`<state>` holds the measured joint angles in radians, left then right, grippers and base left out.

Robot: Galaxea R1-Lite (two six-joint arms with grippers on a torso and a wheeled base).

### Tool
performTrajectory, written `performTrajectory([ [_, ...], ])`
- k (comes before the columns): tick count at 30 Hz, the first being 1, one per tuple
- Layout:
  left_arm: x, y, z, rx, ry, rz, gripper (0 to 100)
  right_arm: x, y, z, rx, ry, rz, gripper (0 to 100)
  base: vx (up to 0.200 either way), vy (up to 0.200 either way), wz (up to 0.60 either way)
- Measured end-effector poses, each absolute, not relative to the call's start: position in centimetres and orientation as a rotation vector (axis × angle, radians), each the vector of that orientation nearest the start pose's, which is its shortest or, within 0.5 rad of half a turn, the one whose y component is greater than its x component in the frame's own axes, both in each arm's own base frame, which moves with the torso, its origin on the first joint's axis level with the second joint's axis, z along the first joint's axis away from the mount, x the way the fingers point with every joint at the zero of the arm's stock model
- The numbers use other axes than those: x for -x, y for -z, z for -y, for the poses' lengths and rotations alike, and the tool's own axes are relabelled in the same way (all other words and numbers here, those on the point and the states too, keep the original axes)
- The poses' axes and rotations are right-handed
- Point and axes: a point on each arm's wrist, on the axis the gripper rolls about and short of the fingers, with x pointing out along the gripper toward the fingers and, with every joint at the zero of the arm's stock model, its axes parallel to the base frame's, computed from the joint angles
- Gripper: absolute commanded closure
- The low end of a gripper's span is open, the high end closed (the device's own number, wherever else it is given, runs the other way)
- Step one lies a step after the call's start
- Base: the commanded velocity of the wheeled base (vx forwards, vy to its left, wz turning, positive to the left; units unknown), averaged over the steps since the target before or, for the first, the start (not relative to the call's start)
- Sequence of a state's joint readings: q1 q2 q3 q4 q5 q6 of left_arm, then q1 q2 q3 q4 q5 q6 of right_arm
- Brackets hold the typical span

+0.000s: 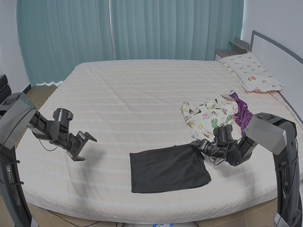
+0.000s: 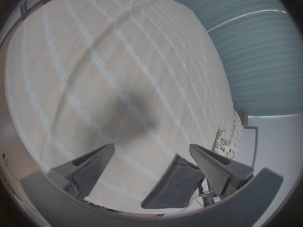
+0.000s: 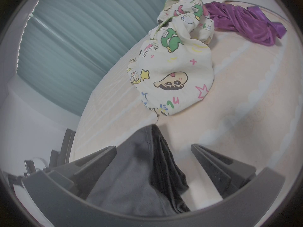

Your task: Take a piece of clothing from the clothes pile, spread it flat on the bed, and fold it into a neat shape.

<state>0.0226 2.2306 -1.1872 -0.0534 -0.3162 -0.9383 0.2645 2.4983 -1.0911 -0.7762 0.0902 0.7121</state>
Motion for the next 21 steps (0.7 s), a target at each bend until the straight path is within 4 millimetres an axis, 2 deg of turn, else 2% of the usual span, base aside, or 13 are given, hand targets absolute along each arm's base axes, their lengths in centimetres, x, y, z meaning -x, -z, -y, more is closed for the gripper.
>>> performTrajectory([
  [8, -39.3, -3.9, -0.2, 1.02, -0.213, -1.044, 0, -39.1, 4.8, -11.6, -0.453, -0.249, -0.693, 0, 0.0, 0.0, 0.0],
  [14, -39.3, -3.9, -0.2, 1.017, -0.217, -1.041, 0, -37.3, 6.3, -12.4, -0.407, -0.363, -0.758, 0, 0.0, 0.0, 0.0],
  [21, -39.4, -3.8, 0.0, 1.003, -0.232, -1.034, 0, -36.7, 6.7, -13.1, -0.398, -0.393, -0.781, 0, 0.0, 0.0, 0.0],
])
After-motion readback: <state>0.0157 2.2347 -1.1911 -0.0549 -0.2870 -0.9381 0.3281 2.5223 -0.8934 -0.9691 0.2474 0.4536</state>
